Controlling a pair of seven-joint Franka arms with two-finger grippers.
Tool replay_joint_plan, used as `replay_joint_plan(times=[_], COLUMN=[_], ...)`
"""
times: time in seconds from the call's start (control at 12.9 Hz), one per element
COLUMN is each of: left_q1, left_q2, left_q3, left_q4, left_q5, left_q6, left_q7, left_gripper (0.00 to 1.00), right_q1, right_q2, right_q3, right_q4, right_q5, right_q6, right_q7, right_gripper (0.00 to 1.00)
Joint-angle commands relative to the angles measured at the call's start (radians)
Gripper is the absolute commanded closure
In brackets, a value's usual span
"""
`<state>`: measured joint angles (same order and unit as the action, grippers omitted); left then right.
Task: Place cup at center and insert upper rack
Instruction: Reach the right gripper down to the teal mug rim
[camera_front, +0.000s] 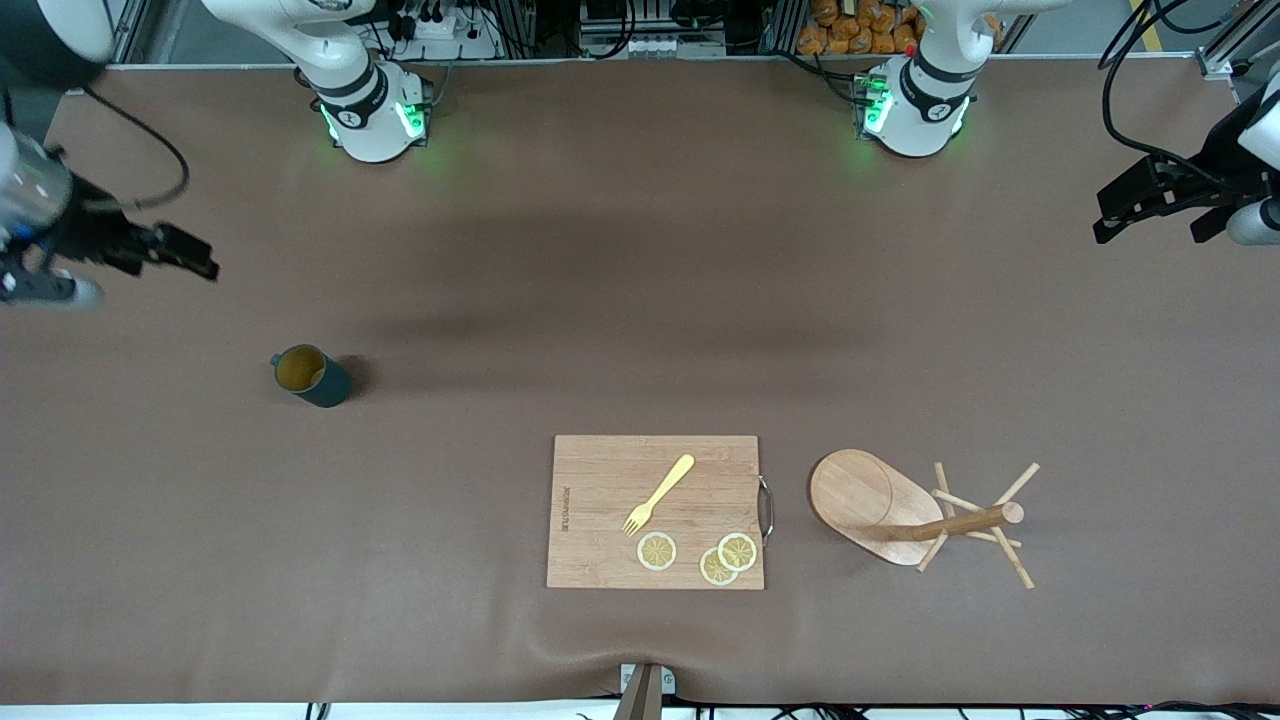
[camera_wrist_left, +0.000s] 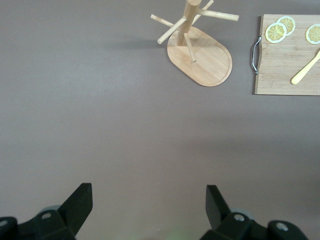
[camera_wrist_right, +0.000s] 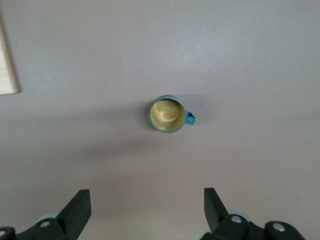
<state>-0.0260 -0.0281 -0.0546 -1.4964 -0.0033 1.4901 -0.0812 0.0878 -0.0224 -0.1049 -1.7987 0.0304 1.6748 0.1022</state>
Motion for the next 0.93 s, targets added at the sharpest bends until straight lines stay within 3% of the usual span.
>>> replay_joint_plan(times=[0.0, 0.39, 0.85], left_q1=[0.003, 0.004, 0.003], left_q2=[0.002, -0.003, -0.001], left_q3=[-0.005, -0.004, -0.005], left_q4=[0.016, 0.016, 0.015], left_q5=[0.008, 0.011, 0.011], left_q6=[-0.016, -0.014, -0.016], left_q7=[-0.009, 0.001, -0.003], left_gripper=[0.0, 0.0, 0.0], right_q1=[0.007, 0.015, 0.013], right_q2=[0.12, 0.33, 0.377], right_q3=[-0.004, -0.004, -0.004], right_q4=[0.021, 0.01, -0.185], right_q5=[0.038, 0.054, 0.068], right_q6=[0.064, 0.212, 0.456], right_q7=[0.085, 0.198, 0.275], right_gripper=[0.0, 0.0, 0.0])
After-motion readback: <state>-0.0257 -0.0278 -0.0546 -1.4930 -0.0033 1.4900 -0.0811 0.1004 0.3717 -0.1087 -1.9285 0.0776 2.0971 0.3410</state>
